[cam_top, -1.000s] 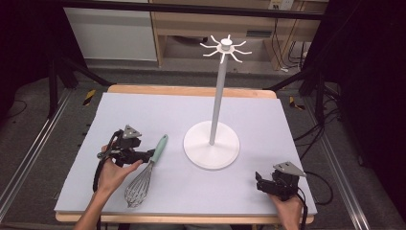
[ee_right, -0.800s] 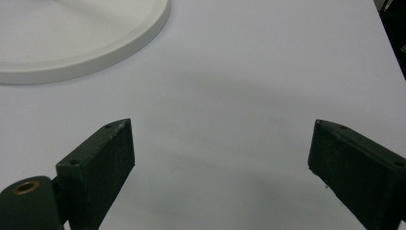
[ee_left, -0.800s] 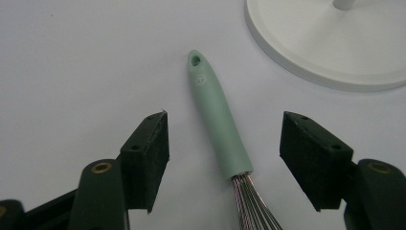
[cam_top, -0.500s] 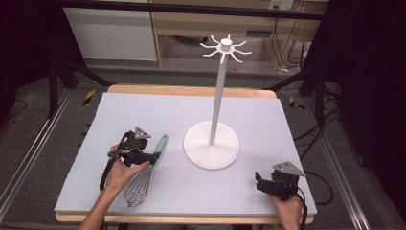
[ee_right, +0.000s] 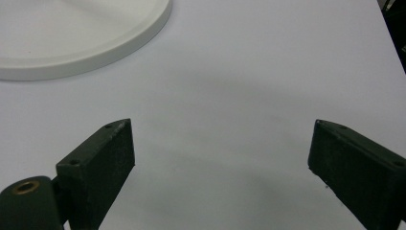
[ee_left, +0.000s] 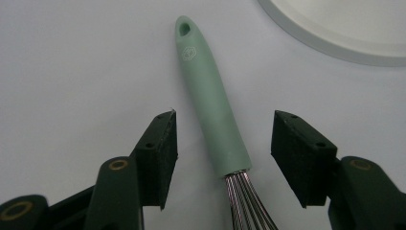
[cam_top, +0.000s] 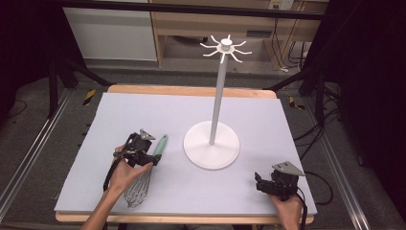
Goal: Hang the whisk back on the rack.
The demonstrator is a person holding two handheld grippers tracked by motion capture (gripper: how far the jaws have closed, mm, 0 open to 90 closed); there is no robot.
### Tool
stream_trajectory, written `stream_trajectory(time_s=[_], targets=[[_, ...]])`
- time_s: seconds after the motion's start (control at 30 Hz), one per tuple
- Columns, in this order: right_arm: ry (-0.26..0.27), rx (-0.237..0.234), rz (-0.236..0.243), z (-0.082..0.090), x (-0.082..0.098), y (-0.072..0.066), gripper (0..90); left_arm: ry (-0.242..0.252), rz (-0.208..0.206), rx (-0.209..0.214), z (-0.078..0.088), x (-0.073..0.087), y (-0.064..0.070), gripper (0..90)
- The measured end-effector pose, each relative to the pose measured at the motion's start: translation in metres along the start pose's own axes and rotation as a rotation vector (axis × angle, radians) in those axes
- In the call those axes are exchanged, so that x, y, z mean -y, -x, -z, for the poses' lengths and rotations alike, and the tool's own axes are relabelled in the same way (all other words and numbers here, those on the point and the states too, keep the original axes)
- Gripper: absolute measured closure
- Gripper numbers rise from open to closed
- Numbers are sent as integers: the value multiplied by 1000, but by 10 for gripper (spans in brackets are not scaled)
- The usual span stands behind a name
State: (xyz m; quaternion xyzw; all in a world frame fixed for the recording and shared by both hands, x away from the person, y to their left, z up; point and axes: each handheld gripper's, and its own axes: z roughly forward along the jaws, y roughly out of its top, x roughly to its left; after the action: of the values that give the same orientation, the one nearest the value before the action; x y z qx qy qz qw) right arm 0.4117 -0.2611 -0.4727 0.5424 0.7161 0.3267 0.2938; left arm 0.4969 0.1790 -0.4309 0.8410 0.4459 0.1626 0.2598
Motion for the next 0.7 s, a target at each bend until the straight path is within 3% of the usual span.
stream_trajectory(time_s=[0.7], targets=[[-6, -6, 4, -1, 0, 1, 92, -90, 44, 15, -18, 4, -3, 534]])
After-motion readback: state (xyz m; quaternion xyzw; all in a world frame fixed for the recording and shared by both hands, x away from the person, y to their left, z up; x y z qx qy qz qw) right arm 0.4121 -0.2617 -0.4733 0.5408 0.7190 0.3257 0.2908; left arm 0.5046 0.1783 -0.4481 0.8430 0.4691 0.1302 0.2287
